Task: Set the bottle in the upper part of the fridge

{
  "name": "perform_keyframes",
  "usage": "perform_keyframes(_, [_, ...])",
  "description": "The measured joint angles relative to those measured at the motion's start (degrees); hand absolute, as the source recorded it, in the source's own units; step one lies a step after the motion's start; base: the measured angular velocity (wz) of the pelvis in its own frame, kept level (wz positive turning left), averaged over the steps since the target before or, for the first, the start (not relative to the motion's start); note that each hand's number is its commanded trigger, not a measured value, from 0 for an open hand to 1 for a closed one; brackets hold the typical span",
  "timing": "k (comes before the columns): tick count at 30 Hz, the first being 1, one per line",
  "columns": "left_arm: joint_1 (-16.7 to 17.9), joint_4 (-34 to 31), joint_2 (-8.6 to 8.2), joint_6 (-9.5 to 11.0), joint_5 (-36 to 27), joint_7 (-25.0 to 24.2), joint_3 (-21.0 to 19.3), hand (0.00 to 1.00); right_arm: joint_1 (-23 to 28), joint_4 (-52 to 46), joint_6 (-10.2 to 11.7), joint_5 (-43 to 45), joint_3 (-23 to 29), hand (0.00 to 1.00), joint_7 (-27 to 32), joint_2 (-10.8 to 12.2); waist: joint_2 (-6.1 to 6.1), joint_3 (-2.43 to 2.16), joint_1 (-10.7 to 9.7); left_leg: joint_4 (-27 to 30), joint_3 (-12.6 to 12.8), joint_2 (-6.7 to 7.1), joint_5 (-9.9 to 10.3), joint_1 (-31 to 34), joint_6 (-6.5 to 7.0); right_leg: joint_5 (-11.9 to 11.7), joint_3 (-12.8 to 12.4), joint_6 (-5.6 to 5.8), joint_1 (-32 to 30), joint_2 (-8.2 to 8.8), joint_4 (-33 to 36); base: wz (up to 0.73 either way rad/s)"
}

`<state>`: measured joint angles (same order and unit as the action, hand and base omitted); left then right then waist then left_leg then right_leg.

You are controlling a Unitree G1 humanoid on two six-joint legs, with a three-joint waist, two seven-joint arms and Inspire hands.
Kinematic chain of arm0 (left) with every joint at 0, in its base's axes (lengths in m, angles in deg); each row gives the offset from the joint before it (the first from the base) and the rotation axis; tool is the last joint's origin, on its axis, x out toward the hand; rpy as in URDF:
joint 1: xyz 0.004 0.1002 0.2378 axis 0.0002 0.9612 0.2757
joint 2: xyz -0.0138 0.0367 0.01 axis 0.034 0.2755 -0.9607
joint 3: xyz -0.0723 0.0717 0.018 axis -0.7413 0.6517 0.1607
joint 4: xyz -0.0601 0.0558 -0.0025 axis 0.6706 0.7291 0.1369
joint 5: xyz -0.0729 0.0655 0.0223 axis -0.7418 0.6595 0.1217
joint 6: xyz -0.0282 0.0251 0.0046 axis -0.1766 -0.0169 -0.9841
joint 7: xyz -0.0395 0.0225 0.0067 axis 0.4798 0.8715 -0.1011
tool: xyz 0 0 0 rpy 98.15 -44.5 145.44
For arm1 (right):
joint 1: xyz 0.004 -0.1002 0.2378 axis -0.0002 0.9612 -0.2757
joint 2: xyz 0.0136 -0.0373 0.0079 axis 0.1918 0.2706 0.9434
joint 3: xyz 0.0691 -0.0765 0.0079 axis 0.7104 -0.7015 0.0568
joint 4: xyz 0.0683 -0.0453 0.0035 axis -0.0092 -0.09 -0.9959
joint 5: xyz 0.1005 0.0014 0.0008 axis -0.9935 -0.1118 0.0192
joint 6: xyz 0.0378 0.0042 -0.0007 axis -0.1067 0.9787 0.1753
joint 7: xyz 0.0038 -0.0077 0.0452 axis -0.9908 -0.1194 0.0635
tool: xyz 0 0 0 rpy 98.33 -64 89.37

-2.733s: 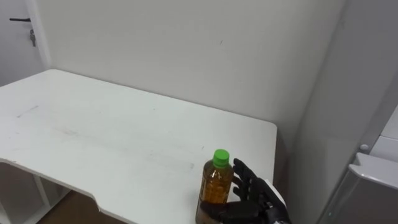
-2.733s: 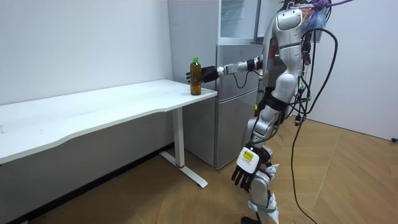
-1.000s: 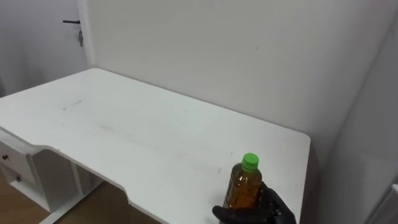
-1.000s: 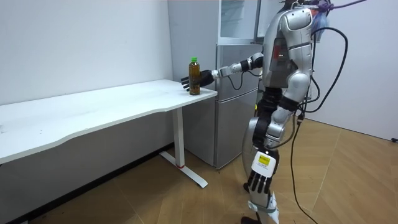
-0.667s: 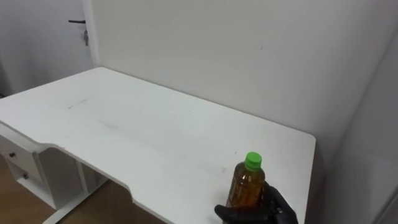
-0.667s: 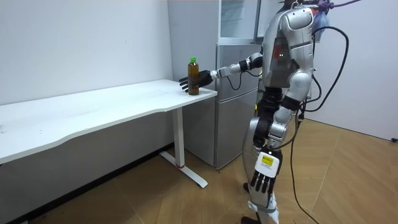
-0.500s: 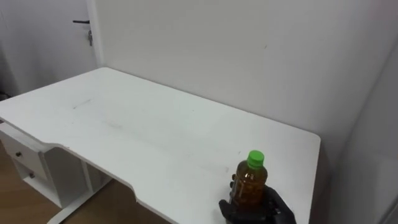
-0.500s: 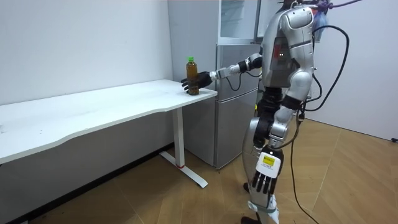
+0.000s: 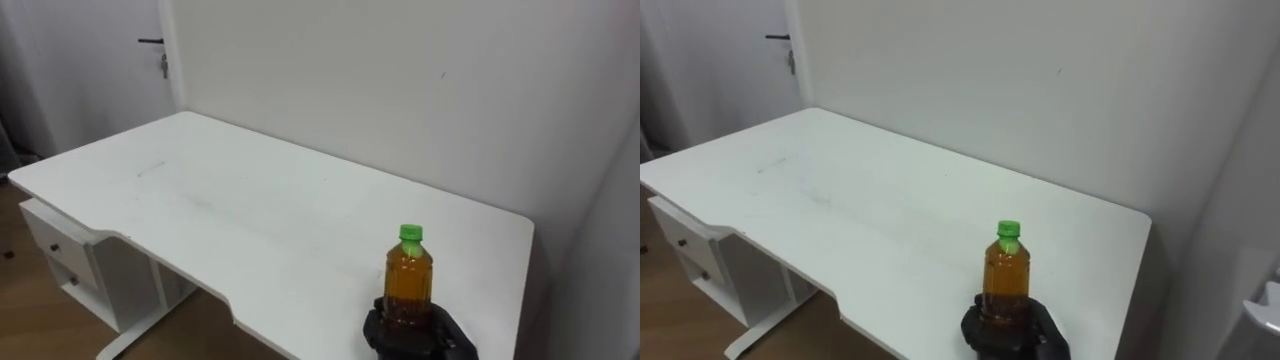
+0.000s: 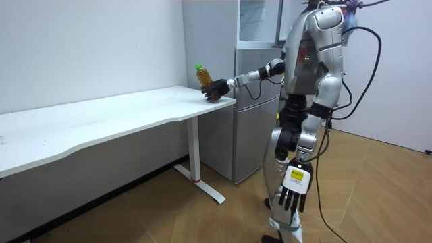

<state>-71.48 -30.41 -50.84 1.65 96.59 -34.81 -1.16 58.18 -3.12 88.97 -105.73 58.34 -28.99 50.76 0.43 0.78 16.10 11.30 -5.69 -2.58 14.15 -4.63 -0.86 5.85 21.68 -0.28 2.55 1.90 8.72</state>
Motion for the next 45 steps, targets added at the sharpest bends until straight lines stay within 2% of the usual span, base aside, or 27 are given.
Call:
perform_keyframes(6, [-0.1,-0.1,0.04,0.6,-1.1,0.1,-0.1,0.0,0.0,-0.3,-0.3,-1.7,0.0,1.0,-0.5,0.0,0.55,-0.35,0.0,0.0,0.4,0.0,0.0,0.2,0.0,0.1,-0.4,0.08,-0.5,-0.02,0.0,-0.03])
perform_keyframes(12, [-0.2,-0.4,-0.08,0.3,-1.5,0.2,-2.0,0.0,0.1,-3.7,-2.7,-1.2,0.0,1.0,-0.1,-0.2,0.67,-0.46,-0.3,0.1,1.1,-0.01,0.0,0.0,0.05,0.1,-1.2,0.11,-0.7,-0.06,0.0,-0.05])
perform_keyframes(15, [-0.2,-0.6,-0.1,0.4,-1.5,0.2,-2.7,0.0,0.8,-9.0,-3.1,2.1,0.0,1.0,-0.2,-0.5,0.64,-0.48,-1.7,0.1,1.5,0.0,-0.1,0.0,0.15,0.1,-1.2,0.12,-0.7,0.05,0.0,-0.02])
perform_keyframes(21, [-0.3,-1.2,0.01,1.1,-2.6,0.3,-3.0,0.0,0.9,-15.8,-3.1,1.7,0.1,1.0,-1.1,-1.4,0.73,-0.55,-3.5,-0.1,4.0,-0.16,-0.1,-1.1,0.16,0.0,-2.6,0.17,-0.4,0.04,0.4,-0.11])
perform_keyframes(26, [-0.9,-1.1,0.44,2.0,-3.7,1.2,-2.9,0.0,1.1,-23.1,-3.5,4.0,0.8,1.0,-1.7,-3.6,0.92,-0.67,-6.7,-0.2,4.7,-0.1,-0.2,-1.0,0.26,0.0,-3.8,0.15,-1.4,0.04,1.2,-0.08])
perform_keyframes(29, [-1.4,-0.9,0.69,2.1,-3.9,2.0,-2.9,0.0,1.1,-26.8,-3.5,3.7,1.5,1.0,-2.1,-5.5,1.05,-0.86,-7.7,-0.7,5.1,-0.21,-0.2,-1.1,0.26,-0.2,-4.3,0.02,-1.5,-0.15,1.3,-0.09])
perform_keyframes(34, [-1.6,-1.0,0.69,2.4,-3.9,3.4,-2.9,0.0,1.3,-29.9,-3.5,3.7,3.4,1.0,-2.2,-6.9,1.28,-1.03,-8.2,-1.3,6.0,-0.34,-0.2,-1.9,0.25,-0.3,-4.6,-0.04,-1.6,-0.25,1.8,-0.1])
perform_keyframes(38, [-1.8,-1.0,0.66,2.5,-3.9,4.0,-3.4,0.0,1.3,-31.6,-3.5,3.7,5.7,1.0,-2.5,-6.9,1.62,-1.28,-8.2,-1.5,7.3,-0.53,-0.2,-1.9,0.25,-0.3,-5.7,-0.1,-2.5,-0.54,2.0,-0.14])
perform_keyframes(42, [-1.6,-0.9,0.78,2.6,-4.5,4.0,-4.1,0.0,1.7,-35.7,-4.2,3.7,7.0,1.0,-2.0,-7.2,1.65,-1.34,-8.7,-1.5,8.0,-0.65,-0.2,-1.9,0.25,-0.3,-6.3,-0.13,-3.0,-0.7,2.1,-0.11])
perform_keyframes(45, [-1.3,-0.4,0.7,2.9,-4.5,4.0,-5.5,0.0,4.1,-42.4,-4.6,3.9,7.9,1.0,-2.8,-9.1,1.79,-1.42,-9.3,-1.6,8.8,-0.74,-0.2,-2.0,0.25,-0.3,-7.4,-0.13,-3.2,-0.91,2.0,-0.14])
